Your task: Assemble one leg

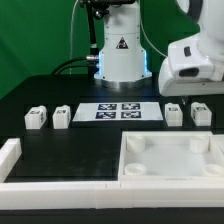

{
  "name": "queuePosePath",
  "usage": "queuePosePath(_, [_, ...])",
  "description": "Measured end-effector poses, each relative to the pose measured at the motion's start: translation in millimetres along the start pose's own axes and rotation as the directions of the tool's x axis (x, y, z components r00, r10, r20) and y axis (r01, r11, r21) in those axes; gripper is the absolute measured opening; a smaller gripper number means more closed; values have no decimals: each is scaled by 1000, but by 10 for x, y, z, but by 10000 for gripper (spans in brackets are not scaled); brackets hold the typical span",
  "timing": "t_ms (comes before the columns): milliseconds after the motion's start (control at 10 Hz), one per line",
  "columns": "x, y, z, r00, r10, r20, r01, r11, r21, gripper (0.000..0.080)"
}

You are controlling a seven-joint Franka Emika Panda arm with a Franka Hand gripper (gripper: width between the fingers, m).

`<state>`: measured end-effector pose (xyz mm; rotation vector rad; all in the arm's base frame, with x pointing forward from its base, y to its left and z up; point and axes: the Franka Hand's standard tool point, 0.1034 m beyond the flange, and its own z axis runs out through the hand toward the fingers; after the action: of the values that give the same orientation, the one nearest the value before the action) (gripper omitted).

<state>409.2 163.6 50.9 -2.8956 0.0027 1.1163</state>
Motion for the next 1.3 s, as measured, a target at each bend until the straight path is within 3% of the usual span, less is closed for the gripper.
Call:
queuePosePath(200, [17,-1,15,993,-3,115,4,1000,-6,649])
queuePosePath(400, [50,-18,25,995,-4,99,5,1000,-5,649])
queuePosePath(900, [3,-44,478,992,4,124,-1,1000,-26,649])
queuePosePath(1200, [1,-35,535,991,7,130,-4,1000,-27,649])
queuePosePath(1300, [1,-36,536,991,7,130,-4,1000,-27,564])
